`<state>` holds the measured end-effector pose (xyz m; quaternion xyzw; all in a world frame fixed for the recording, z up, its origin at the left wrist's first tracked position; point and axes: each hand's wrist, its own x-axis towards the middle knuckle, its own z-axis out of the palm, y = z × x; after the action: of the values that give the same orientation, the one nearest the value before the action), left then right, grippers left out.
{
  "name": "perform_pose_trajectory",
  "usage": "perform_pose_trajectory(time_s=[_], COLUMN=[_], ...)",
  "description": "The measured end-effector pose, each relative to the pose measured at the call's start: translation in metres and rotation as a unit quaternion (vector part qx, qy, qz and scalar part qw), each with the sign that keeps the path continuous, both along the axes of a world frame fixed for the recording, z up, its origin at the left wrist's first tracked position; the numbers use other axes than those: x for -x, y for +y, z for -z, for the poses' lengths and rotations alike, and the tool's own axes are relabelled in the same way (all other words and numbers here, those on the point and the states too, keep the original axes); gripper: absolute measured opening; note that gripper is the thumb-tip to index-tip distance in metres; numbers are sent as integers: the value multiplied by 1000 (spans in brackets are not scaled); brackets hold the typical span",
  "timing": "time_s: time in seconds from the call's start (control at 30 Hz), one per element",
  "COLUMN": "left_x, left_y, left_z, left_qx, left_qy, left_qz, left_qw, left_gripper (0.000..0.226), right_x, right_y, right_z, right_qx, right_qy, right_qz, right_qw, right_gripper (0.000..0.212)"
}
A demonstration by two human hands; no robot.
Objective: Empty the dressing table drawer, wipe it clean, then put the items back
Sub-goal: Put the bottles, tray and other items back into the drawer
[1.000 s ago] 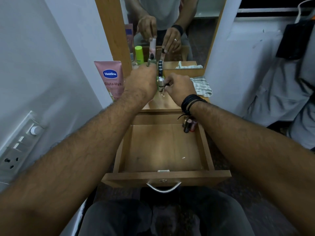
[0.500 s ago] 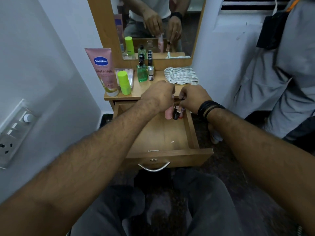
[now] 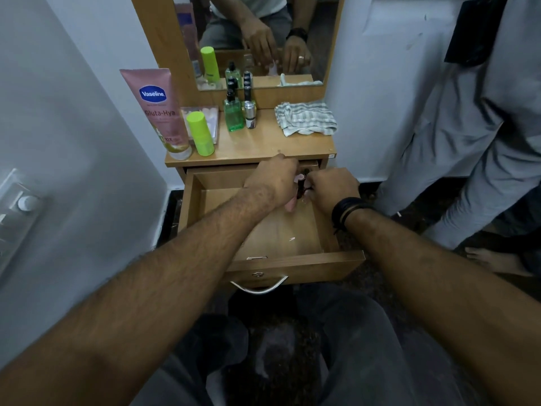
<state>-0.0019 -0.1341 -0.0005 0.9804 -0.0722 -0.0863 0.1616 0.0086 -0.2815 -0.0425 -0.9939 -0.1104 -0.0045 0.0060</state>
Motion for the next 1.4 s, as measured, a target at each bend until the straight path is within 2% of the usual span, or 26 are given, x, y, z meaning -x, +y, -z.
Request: perform_pose_trajectory(time_s=[0.23,0.47,0.73,1.17,1.27,1.4], left_x=[-4,-6,-6,-5,-2,6], left_y=[-2,-1,-1,2,9,23], left_z=[4,7,4,5,4,-3], left_qx=[20,27,31,35,50,75], left_qy=[20,25,33,26,14,17], left_qz=[-7,-9,-13,-7,-9,-5], left_qw=[1000,999,999,999,999,997], left_gripper=[48,56,58,62,48,30], right_x=[-3,0,-4,0,3,5], right_y=[4,3,0,-1,5,17], right_z=[12,20,21,13,3,-12], right_qx=[-1,-7,20,-11,-52,-82], right_qy=[-59,-45,-56,-41,-5,96], right_qz=[-11,-4,-50,-51,-42,-50], right_qw=[998,999,997,998,998,991], right_gripper=[21,19,24,23,24,27])
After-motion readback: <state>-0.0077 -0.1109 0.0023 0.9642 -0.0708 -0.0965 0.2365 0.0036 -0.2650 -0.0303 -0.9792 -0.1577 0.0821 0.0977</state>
